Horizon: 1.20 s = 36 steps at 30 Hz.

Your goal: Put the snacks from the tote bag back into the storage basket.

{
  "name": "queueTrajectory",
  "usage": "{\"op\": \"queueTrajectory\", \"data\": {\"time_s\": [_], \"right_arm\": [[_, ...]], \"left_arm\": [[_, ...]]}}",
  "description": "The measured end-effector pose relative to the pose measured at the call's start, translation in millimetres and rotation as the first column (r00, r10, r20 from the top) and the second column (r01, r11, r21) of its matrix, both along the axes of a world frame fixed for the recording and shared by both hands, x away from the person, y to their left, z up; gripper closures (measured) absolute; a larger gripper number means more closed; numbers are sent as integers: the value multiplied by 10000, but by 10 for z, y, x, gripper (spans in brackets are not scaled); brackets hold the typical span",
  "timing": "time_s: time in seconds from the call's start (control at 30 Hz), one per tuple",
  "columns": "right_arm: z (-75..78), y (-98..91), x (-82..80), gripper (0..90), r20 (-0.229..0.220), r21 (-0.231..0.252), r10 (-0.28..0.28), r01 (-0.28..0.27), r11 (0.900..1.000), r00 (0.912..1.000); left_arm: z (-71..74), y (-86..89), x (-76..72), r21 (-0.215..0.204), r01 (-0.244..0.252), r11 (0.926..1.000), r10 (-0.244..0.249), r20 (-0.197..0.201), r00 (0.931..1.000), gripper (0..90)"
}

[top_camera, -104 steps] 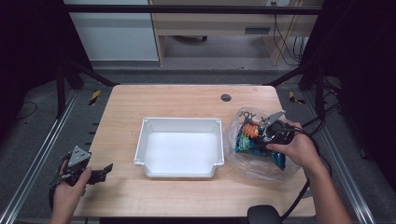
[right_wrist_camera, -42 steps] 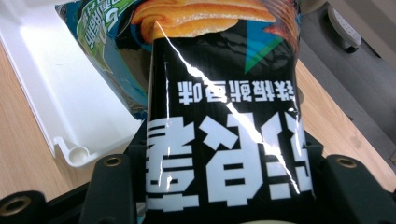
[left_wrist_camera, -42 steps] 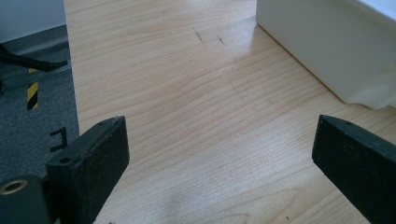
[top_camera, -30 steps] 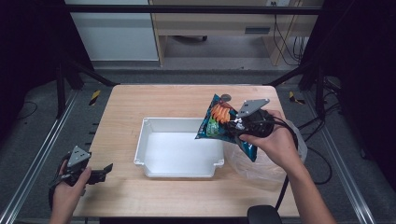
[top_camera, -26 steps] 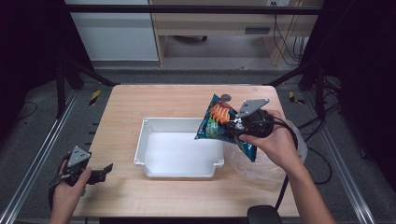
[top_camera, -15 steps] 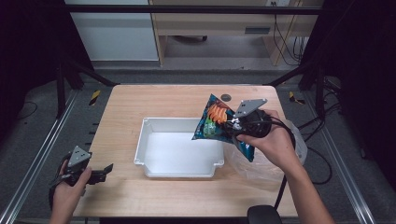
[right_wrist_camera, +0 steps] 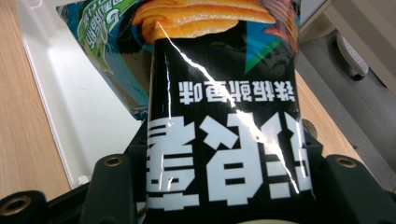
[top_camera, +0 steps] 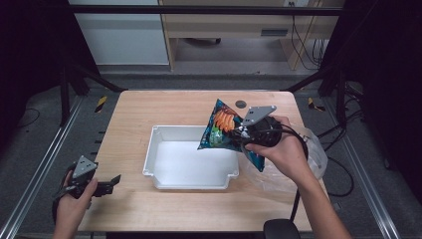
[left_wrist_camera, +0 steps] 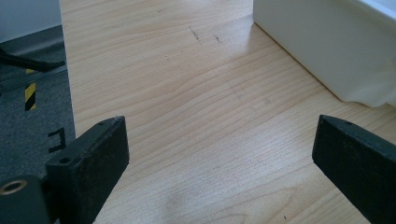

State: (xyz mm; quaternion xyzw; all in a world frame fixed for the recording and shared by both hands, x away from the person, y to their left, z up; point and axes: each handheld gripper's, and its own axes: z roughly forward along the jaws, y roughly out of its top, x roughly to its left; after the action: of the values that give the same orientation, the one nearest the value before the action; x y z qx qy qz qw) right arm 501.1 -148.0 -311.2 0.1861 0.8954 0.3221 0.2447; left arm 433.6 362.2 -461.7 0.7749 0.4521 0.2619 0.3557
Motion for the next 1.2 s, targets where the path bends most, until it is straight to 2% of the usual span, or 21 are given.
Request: {"op": "queueTrajectory", "data": {"time_s": [0.53, 0.7, 1.2], "right_arm": [[-39, 237, 56, 437, 80, -104, 329, -329, 9994, 9994], [-96, 343, 87, 437, 7, -379, 452, -452, 9983, 9990], [-241, 633, 186, 437, -202, -627, 976, -987, 9931, 9950]], "left_arm": [[-1, -3, 1, 22, -1, 10000, 1, 14, 10000, 33], [-2, -4, 0, 21, 6, 10000, -6, 10, 10000, 33], [2, -2, -2, 8, -24, 10000, 24, 38, 10000, 32]]}}
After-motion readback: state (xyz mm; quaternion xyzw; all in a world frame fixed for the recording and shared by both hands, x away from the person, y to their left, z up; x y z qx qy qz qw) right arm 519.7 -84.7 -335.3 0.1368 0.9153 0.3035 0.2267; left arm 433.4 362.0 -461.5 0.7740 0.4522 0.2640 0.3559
